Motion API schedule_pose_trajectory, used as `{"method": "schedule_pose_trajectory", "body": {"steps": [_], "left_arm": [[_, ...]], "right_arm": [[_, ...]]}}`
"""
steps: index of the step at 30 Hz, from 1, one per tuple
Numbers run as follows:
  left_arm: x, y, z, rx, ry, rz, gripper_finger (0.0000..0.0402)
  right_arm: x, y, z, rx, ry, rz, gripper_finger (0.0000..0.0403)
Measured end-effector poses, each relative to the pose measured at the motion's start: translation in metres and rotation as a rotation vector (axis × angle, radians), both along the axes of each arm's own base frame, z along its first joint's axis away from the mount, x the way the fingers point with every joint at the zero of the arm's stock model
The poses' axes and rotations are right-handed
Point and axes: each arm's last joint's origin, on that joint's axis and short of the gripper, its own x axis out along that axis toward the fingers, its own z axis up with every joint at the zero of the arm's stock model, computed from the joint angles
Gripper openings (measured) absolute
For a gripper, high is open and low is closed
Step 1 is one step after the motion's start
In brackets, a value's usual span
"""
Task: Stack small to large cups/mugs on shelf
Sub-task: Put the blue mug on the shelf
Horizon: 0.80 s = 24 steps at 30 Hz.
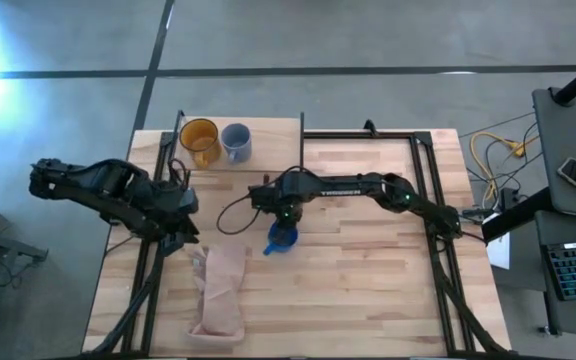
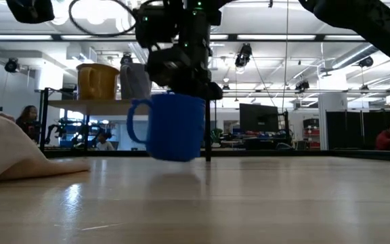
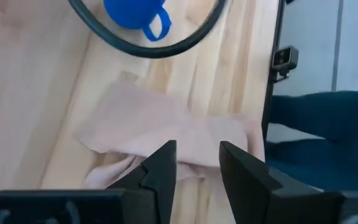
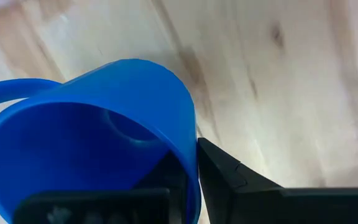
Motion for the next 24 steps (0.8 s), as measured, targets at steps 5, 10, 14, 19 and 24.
{"method": "schedule_pose_trajectory", "body": {"steps": [5, 10, 14, 19, 24], "left_arm": [[-0.004, 0.001, 0.001, 0.001, -0.004, -0.013, 0.0107], [-0.008, 0.001, 0.003, 0.005, -0.032, -0.026, 0.0107], [-0.011, 0.002, 0.004, 0.002, -0.044, -0.026, 0.0107], [-0.014, 0.003, 0.005, 0.000, -0.055, -0.026, 0.0107], [-0.015, 0.004, 0.006, 0.025, -0.067, -0.008, 0.0107]], "right_arm": [[-0.003, 0.003, -0.013, 0.021, 0.055, -0.041, 0.0026], [0.002, 0.002, -0.011, 0.017, 0.004, -0.080, 0.0032], [0.006, 0.002, -0.003, 0.016, -0.054, -0.084, 0.0051], [0.007, 0.002, -0.002, 0.019, -0.055, -0.100, 0.0091], [0.008, 0.002, 0.001, 0.013, -0.067, -0.114, 0.0125]]}}
